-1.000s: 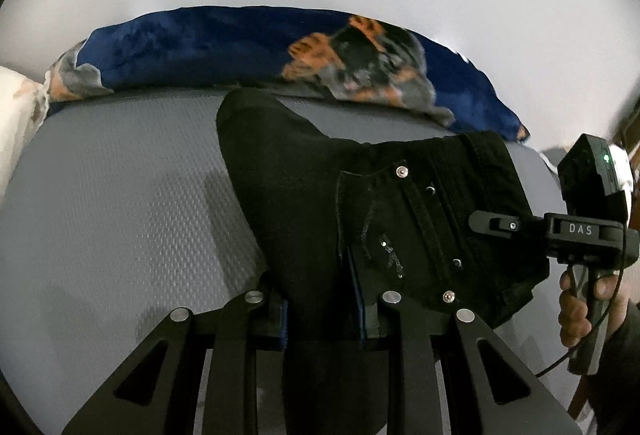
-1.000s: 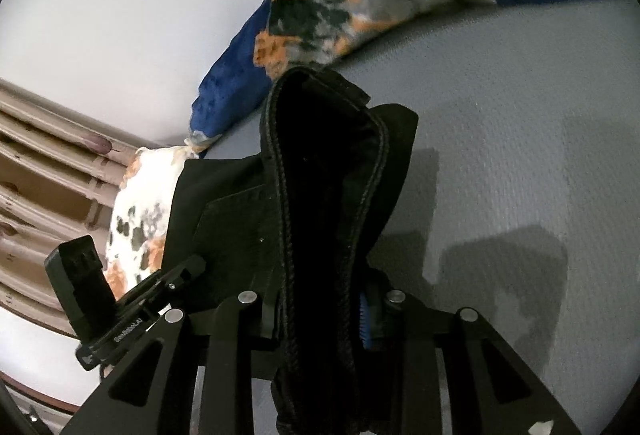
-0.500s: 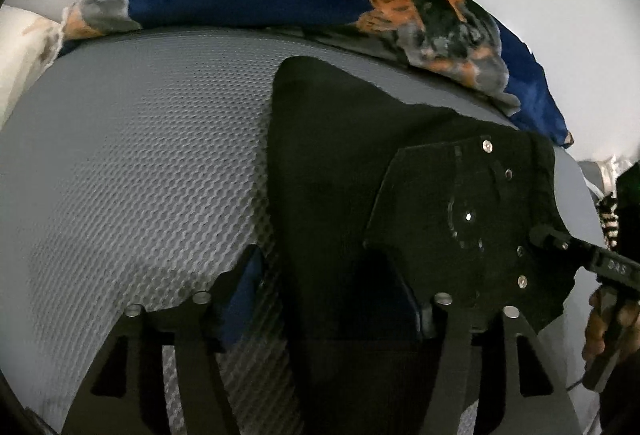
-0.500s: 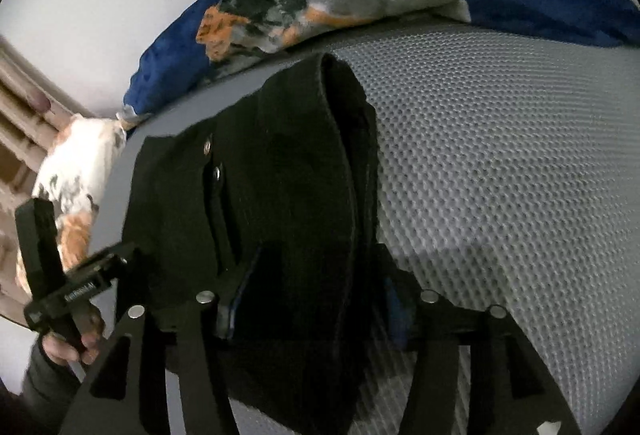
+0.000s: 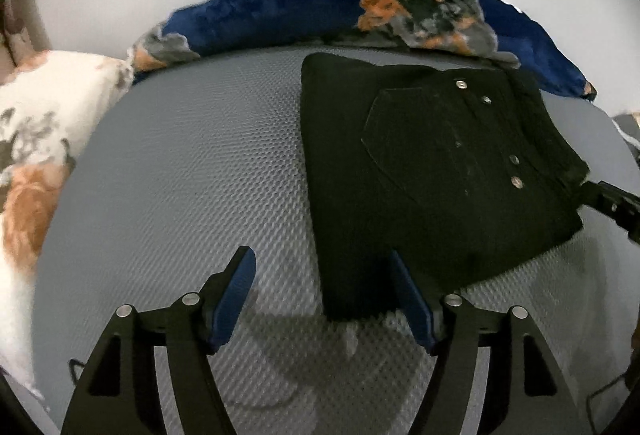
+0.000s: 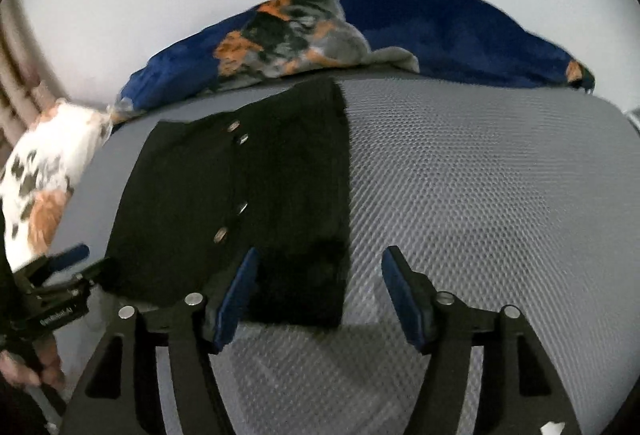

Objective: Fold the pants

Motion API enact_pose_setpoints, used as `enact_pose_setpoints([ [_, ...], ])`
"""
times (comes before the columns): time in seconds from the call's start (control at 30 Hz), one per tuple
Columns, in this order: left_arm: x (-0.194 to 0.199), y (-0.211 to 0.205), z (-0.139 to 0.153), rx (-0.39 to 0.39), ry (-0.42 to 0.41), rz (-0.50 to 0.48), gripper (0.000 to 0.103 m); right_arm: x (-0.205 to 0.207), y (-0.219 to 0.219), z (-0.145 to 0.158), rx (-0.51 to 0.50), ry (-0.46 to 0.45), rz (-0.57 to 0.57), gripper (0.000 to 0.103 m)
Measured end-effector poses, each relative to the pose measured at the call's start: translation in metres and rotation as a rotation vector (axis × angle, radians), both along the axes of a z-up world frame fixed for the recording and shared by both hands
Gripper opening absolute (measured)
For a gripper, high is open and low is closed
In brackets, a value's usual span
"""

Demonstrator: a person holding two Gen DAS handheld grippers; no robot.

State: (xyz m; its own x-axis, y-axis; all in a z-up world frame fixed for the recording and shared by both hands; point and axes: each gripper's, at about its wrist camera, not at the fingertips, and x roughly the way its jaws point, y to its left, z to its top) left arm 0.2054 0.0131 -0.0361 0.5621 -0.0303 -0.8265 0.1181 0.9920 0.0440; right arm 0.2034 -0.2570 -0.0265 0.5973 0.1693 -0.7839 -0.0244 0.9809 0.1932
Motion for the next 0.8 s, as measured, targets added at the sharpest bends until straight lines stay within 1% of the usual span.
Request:
enact_pose_setpoints([
  [0.03, -0.009, 0.000, 0.003, 0.014, -0.008, 0.002, 0.070, -0.010, 0.006, 0.002, -0.015, -0.009, 0.005, 0.070],
  [0.1, -0.022, -0.001, 0.008, 0.012, -0.017, -0.004, 0.070, -0.024, 0.016, 0.005, -0.020, -0.022, 0.018, 0.070],
  [0.17, -0.036, -0.001, 0.013, 0.014, -0.022, 0.001, 0.070, -0.039, 0.026, 0.008, -0.017, -0.034, 0.025, 0.073],
  [0.27, -0.055, -0.001, 0.018, 0.021, -0.040, 0.007, 0.070, -0.057, 0.034, 0.014, 0.011, -0.052, 0.013, 0.076],
  [0.37, -0.073, -0.003, 0.022, 0.041, -0.054, 0.005, 0.070, -0.068, 0.042, 0.018, 0.006, -0.067, -0.008, 0.082],
  [0.53, -0.098, -0.001, 0.024, 0.035, -0.061, -0.007, 0.070, -0.090, 0.052, 0.022, -0.006, -0.083, -0.030, 0.085],
  [0.8, -0.111, 0.008, 0.023, 0.029, -0.076, 0.010, 0.070, -0.107, 0.064, 0.026, -0.015, -0.088, -0.040, 0.086],
])
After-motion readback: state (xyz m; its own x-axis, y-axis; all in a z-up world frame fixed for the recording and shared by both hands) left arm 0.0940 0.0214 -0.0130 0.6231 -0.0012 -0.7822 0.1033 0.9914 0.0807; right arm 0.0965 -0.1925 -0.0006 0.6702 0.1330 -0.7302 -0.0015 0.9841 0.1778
